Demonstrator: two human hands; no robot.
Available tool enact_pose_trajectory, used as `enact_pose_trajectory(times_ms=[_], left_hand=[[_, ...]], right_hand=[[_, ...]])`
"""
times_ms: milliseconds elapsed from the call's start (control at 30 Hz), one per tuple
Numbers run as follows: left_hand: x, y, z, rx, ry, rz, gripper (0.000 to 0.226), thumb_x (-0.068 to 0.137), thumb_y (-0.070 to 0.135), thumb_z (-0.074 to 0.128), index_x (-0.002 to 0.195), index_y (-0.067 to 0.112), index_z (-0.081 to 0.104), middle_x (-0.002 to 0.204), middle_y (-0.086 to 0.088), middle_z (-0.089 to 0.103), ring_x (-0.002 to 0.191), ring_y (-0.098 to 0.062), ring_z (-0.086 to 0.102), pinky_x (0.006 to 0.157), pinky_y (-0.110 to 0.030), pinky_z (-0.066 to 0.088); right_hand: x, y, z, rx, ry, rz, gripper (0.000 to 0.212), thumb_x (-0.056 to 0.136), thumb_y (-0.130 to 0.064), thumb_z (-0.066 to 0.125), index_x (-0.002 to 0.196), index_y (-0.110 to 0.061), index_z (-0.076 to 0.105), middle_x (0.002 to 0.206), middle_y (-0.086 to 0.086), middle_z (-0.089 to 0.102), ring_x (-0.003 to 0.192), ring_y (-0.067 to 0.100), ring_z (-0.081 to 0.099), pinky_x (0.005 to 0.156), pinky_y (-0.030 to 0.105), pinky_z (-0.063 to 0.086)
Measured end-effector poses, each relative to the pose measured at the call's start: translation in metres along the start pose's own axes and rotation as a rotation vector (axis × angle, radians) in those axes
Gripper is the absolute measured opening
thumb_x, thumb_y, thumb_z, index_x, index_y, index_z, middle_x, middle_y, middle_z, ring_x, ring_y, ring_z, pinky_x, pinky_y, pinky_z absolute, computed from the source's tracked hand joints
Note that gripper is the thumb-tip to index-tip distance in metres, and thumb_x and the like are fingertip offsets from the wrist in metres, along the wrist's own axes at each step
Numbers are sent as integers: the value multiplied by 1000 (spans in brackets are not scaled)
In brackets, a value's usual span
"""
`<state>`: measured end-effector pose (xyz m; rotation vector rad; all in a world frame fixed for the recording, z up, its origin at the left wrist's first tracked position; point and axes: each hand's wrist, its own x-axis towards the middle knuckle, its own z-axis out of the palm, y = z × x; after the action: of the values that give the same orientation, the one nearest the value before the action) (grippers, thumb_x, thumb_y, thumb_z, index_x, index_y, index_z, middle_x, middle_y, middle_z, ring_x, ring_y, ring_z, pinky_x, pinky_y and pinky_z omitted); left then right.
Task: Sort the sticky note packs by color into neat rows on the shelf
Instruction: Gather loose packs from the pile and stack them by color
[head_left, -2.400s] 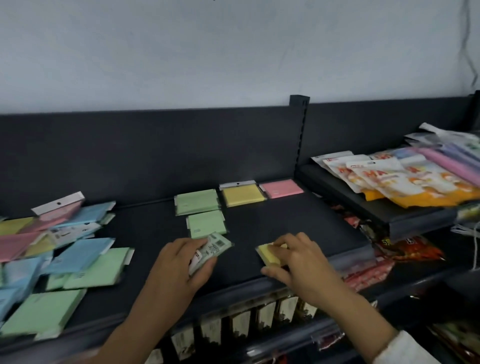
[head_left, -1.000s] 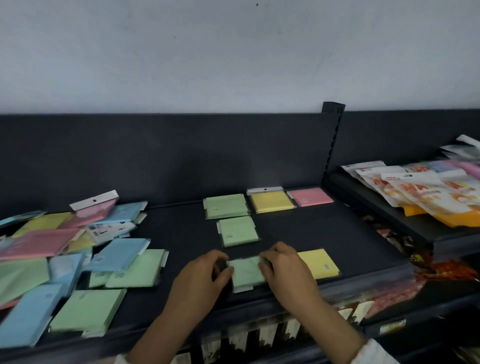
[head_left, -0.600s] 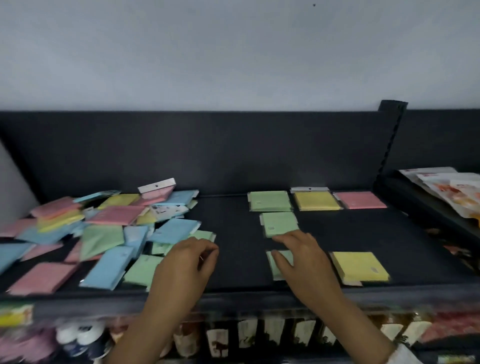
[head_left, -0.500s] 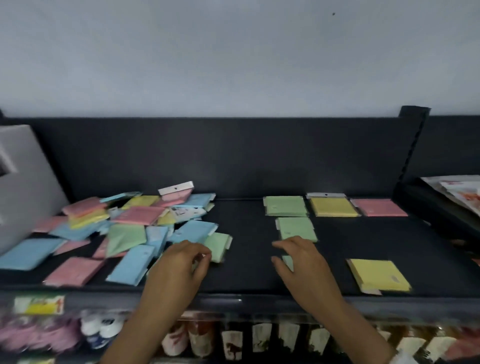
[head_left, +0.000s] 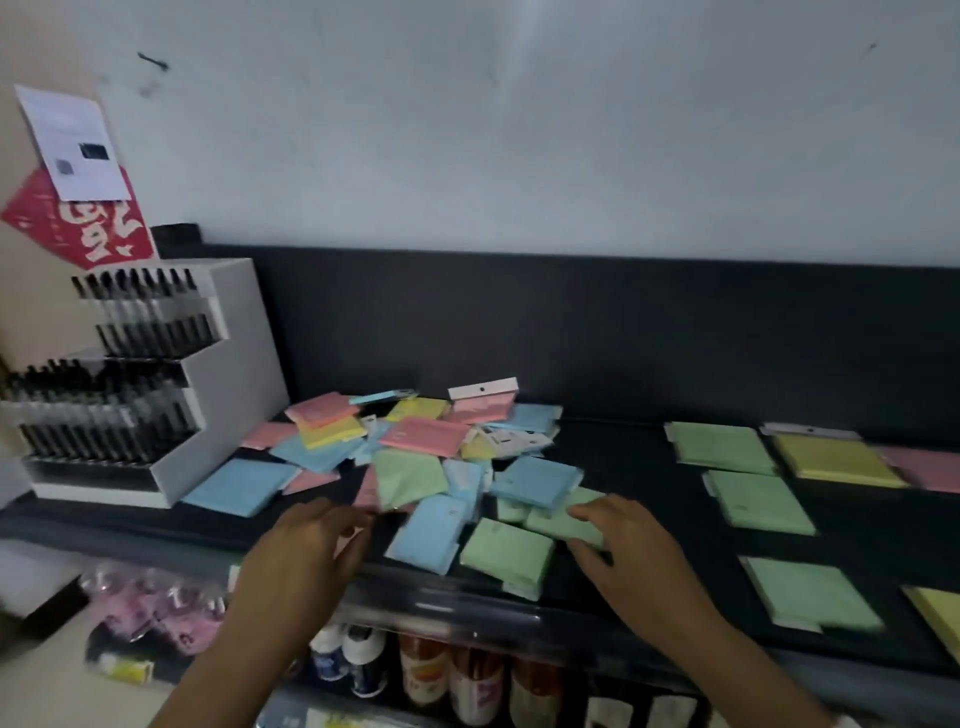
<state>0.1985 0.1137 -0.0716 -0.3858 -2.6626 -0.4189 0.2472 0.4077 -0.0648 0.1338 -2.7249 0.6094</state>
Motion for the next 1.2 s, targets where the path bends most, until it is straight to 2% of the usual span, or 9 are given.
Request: enact_pose_trajectory(times_ms=[333,467,567,667,833,967,1100,1133,1200], left_hand=[[35,-133,-24,19,-63,34,27,59,13,85,84,14,73,80,-3,68,73,-28,66,53,-31,53],[50,-171,-21,-6,-161,51,45,71,29,79,110,10,67,110,-8,67,102,-31,63,77,-36,54],[61,-187,-15,18,-289,75,68,84,46,59,140,13,38,147,-6,37,135,-20,34,108,-29,29],[69,-199,-10,58,-447,142,75,88,48,54,146,13,22,155,-7,19,142,-17,19,113,-25,15],[86,-212,-4,85,-470,194,47,89,42,54,125,13,48,132,-8,52,117,-19,50,93,-27,37],[97,-212,4,150,-551,198,43,88,44,54,119,14,53,122,-7,58,112,-21,54,91,-30,41],[96,-209,10,202,-545,200,44,90,43,50,118,9,51,122,-11,57,113,-26,53,91,-35,44],[94,-212,9,184,-452,263,42,85,45,58,111,11,57,113,-11,61,104,-25,58,84,-32,47],[89,-222,8,134,-299,432,40,48,41,89,75,22,67,70,-2,66,60,-16,64,49,-22,50]], right_hand=[[67,-113,76,-8,-51,-8,38,92,-31,53,130,-24,51,130,-6,50,123,13,40,101,22,34],[89,-149,101,-47,-46,1,41,93,-31,53,132,-22,49,133,-4,48,125,12,40,100,20,32],[101,-172,119,-51,-64,27,38,93,-30,51,130,-23,49,131,-3,49,121,14,43,97,22,34],[115,-192,135,-63,-100,51,42,91,-32,53,132,-23,48,133,-3,48,122,14,42,98,22,34],[146,-219,151,-160,-150,47,38,91,-31,54,126,-14,52,129,5,52,119,21,45,97,30,39],[169,-225,171,-189,-191,77,48,88,-37,58,127,-12,50,130,8,52,119,25,48,97,33,41],[181,-223,187,-230,-199,157,34,86,-34,58,108,-8,59,115,12,61,104,29,58,83,32,44],[183,-223,189,-261,-191,154,30,88,-30,56,106,-7,60,113,14,62,102,29,59,81,32,45],[186,-223,192,-330,-188,118,25,90,-24,51,106,-7,60,111,14,63,100,30,60,79,33,46]])
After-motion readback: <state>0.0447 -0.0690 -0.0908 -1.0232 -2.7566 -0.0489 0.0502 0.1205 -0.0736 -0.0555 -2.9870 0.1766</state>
